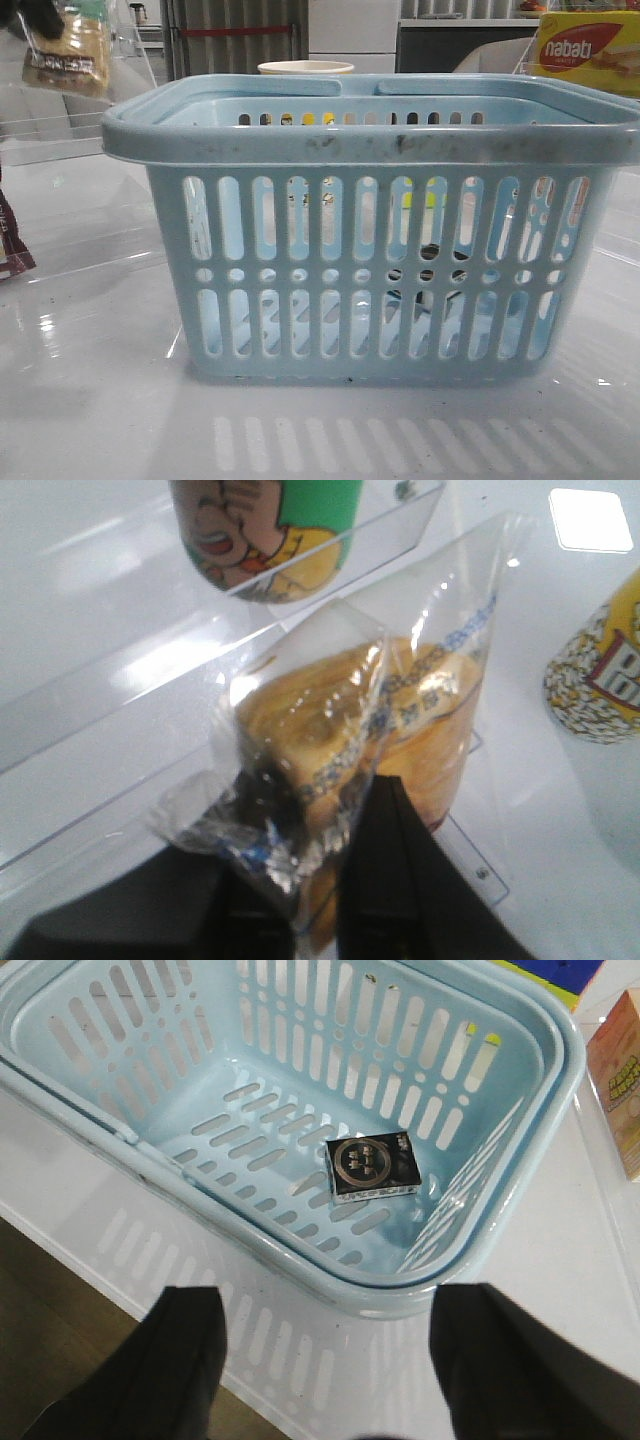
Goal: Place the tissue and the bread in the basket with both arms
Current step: 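Lift the bread roll with the left gripper over the basket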
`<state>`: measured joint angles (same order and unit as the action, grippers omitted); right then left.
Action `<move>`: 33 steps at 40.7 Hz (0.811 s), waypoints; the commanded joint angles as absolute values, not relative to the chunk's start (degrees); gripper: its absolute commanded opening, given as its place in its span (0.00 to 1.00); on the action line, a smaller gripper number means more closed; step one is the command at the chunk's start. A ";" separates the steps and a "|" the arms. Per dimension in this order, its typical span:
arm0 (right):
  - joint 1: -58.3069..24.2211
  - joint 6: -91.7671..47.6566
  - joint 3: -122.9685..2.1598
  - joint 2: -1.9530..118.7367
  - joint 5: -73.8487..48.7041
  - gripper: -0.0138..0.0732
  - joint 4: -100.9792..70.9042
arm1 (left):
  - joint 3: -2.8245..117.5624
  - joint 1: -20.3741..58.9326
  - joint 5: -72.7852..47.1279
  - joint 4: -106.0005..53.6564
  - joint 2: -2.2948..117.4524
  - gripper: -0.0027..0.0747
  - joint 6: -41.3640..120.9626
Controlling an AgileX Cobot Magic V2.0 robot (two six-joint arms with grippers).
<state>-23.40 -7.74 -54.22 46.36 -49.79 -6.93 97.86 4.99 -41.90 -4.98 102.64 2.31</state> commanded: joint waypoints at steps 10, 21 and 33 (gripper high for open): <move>-23.47 -8.24 -55.66 46.10 -46.40 0.78 -6.81 | 99.85 17.83 -45.44 -5.77 90.12 0.15 8.82; -23.47 -8.24 -55.66 46.10 -46.40 0.78 -6.81 | 99.14 31.46 -50.48 -6.24 92.22 0.15 11.38; -23.47 -8.24 -55.66 46.10 -46.40 0.78 -6.81 | 98.89 38.81 -50.38 -6.24 98.37 0.20 11.38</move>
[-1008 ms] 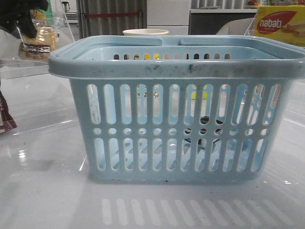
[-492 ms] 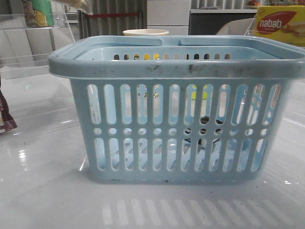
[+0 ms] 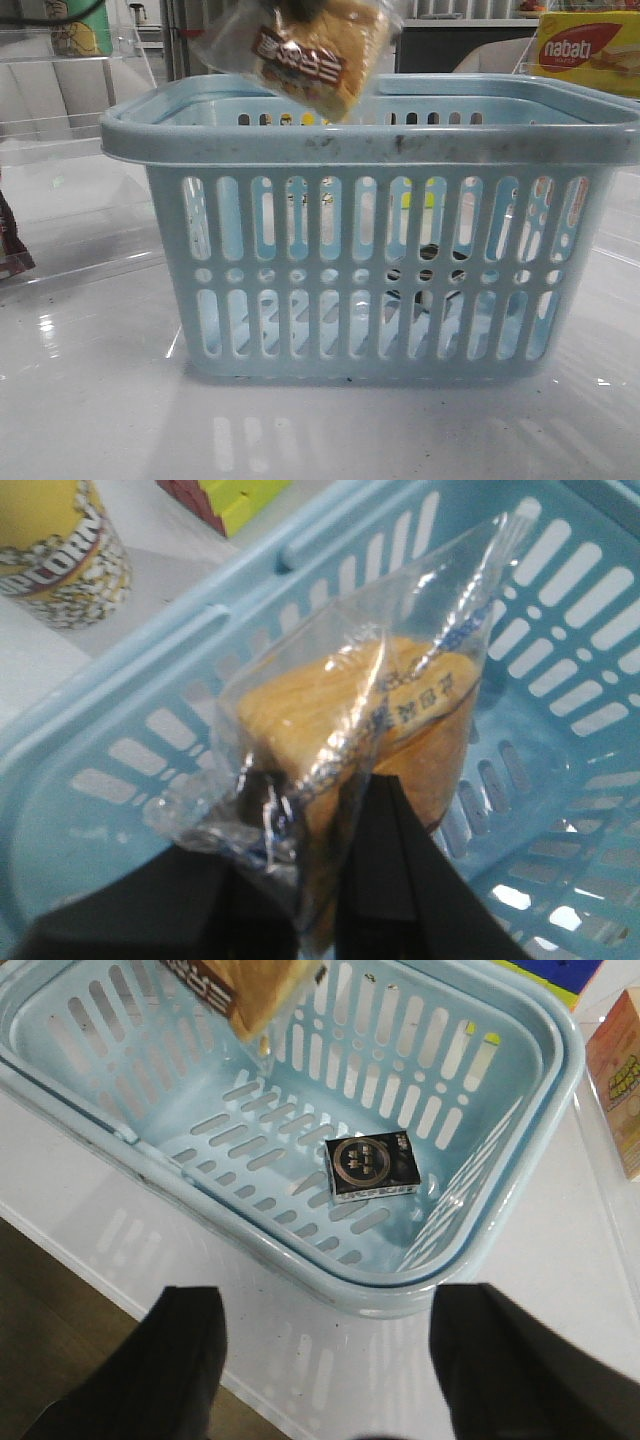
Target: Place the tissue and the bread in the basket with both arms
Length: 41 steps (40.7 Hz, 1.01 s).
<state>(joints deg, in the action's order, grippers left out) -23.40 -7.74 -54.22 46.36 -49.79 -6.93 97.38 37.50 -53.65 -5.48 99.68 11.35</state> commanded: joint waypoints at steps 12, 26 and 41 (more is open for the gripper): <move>-23.47 -8.24 -55.66 46.10 -46.40 0.78 -6.81 | 99.00 38.99 -50.55 -5.69 97.99 0.61 11.38; -23.47 -8.24 -55.66 46.10 -46.40 0.78 -6.81 | 97.02 38.99 -54.65 -4.72 84.28 0.61 11.38; -23.47 -8.24 -55.66 46.10 -46.40 0.78 -6.81 | 74.53 38.99 -48.36 -4.91 62.32 0.61 9.02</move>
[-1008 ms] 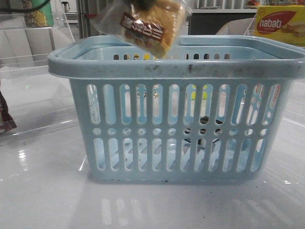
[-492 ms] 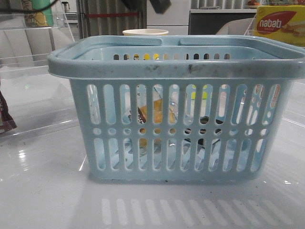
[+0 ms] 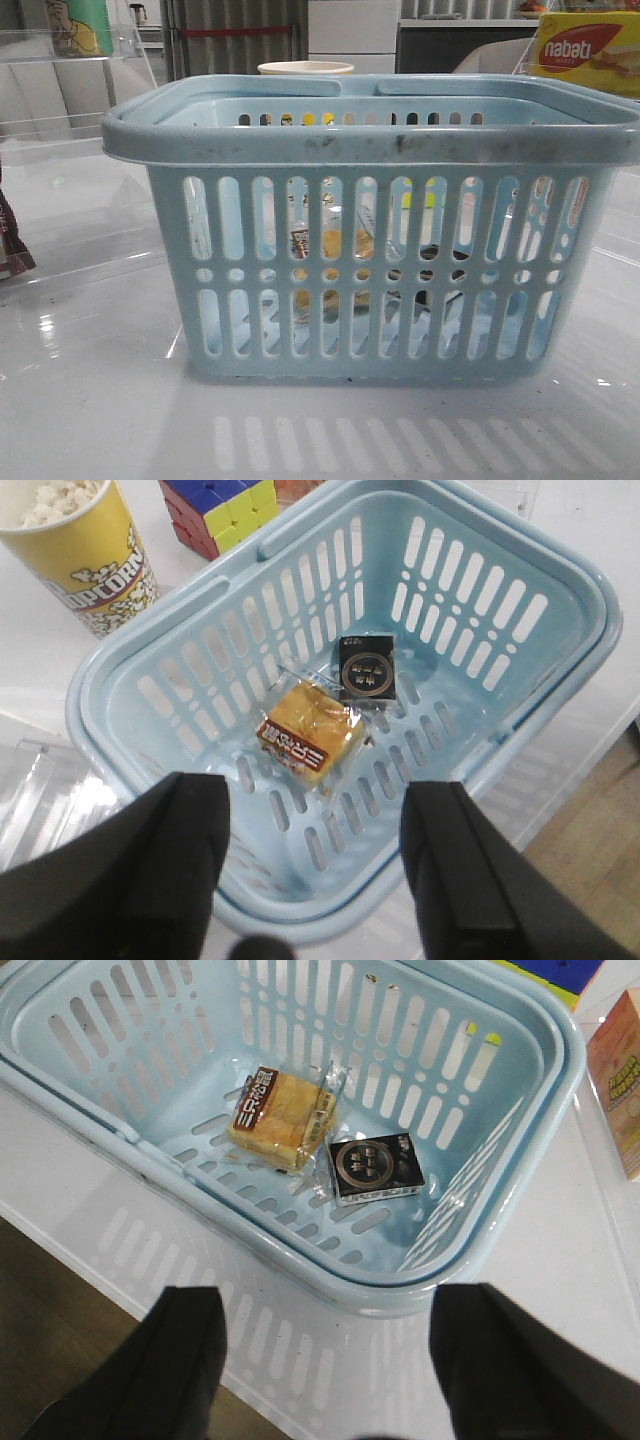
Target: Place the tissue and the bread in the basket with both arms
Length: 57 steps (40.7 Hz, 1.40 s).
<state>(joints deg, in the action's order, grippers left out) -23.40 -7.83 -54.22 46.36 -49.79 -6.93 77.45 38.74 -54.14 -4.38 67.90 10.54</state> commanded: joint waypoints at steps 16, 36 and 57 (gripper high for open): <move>-23.47 -8.24 -55.66 46.10 -46.40 0.78 -6.81 | 51.28 38.99 -42.62 -4.81 40.08 0.61 7.05; -23.47 -8.24 -55.58 46.10 -46.04 0.74 -6.81 | 44.70 38.99 -41.49 -4.68 34.31 0.46 7.39; -23.47 -8.24 -55.58 46.10 -47.09 0.22 -6.81 | 44.70 38.99 -41.49 -4.68 34.31 0.15 7.39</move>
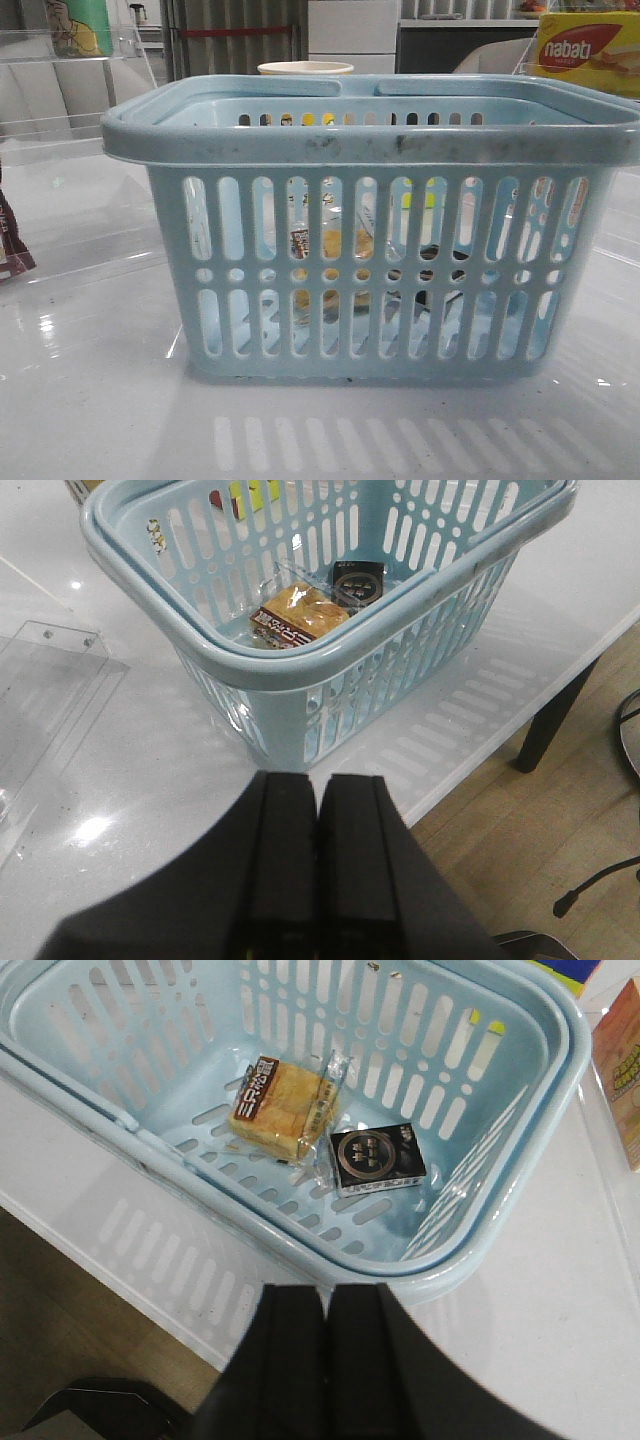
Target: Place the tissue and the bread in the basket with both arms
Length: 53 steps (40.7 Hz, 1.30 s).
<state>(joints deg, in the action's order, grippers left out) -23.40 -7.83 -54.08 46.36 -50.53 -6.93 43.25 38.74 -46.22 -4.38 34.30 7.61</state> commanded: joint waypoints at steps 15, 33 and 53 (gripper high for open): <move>-23.47 -8.24 -55.58 46.10 -47.09 0.22 -6.81 | 44.13 38.99 -41.32 -4.83 33.10 0.15 7.39; -23.47 -8.24 -55.58 46.10 -47.20 0.22 -6.81 | 17.82 11.45 -8.67 -2.33 7.79 0.16 7.39; -23.47 -8.24 -55.58 46.10 -47.28 0.22 -6.81 | -0.69 3.38 4.63 -5.20 -1.39 0.16 7.20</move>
<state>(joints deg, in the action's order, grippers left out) -23.40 -7.83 -54.08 46.36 -50.74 -6.93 -0.37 4.02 -1.53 -4.47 -0.24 7.61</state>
